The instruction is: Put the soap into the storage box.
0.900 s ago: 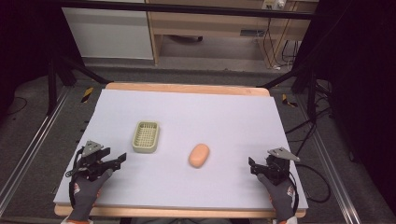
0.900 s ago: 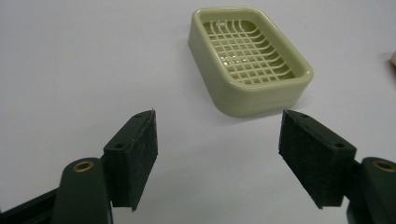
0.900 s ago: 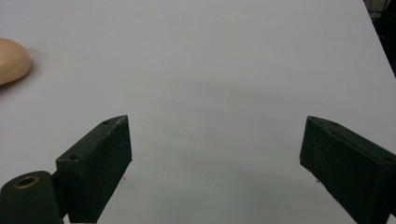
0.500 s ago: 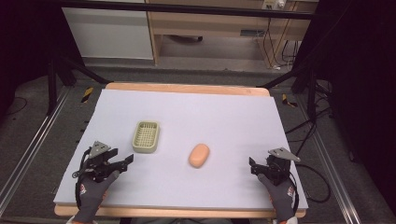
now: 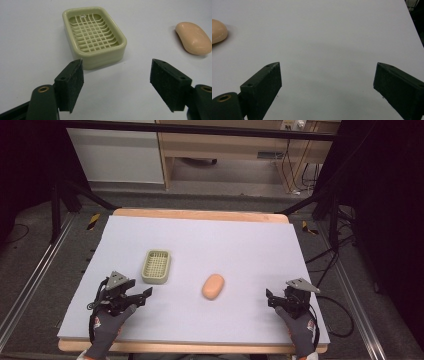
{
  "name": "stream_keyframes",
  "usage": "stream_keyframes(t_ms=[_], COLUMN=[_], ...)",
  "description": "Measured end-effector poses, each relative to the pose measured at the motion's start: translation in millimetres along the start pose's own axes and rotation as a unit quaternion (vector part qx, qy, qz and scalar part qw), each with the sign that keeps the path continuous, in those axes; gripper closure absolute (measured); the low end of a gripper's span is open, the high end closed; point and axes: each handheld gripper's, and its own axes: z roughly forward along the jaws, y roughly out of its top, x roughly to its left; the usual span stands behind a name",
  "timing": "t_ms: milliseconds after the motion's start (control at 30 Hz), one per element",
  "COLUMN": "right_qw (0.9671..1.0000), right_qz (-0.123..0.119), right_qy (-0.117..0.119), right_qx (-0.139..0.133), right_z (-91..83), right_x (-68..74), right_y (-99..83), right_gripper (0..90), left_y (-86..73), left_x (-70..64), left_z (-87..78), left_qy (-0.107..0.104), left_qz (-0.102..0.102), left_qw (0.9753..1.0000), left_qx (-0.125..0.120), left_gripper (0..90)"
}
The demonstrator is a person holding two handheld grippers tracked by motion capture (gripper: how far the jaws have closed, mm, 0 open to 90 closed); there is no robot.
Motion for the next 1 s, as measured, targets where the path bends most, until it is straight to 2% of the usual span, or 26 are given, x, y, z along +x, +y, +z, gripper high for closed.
stream_keyframes(t_ms=[200,433,667,833,967,1000], right_qw=[1.0,1.0,1.0,1.0,1.0,1.0], right_qz=[0.0,0.002,0.0,0.0,-0.001,-0.001], right_qy=[-0.001,-0.002,-0.006,-0.007,-0.007,-0.007], right_qx=[0.0,-0.002,-0.003,-0.004,-0.002,-0.002], right_z=[0.2,-0.2,-0.7,-1.0,0.0,0.0], right_x=[0.9,-0.1,1.0,1.2,1.3,1.3], right_y=[0.2,0.0,-0.2,-0.1,0.0,0.0], right_gripper=[7.7,7.6,7.1,7.2,7.1,7.1], left_y=[4.8,20.6,36.2,48.8,56.1,56.1], left_x=[-6.7,-19.7,-30.3,-43.0,-58.1,-58.1], left_z=[4.8,9.3,15.6,23.1,31.1,31.1], left_qy=[-0.006,-0.015,-0.027,-0.039,-0.049,-0.049], left_qz=[0.011,0.029,0.031,0.029,0.042,0.042], left_qw=[0.9999,0.9995,0.9991,0.9988,0.9979,0.9979], left_qx=[0.007,0.003,-0.003,-0.01,-0.008,-0.008], left_gripper=[24.7,24.0,23.6,23.2,23.1,23.2])
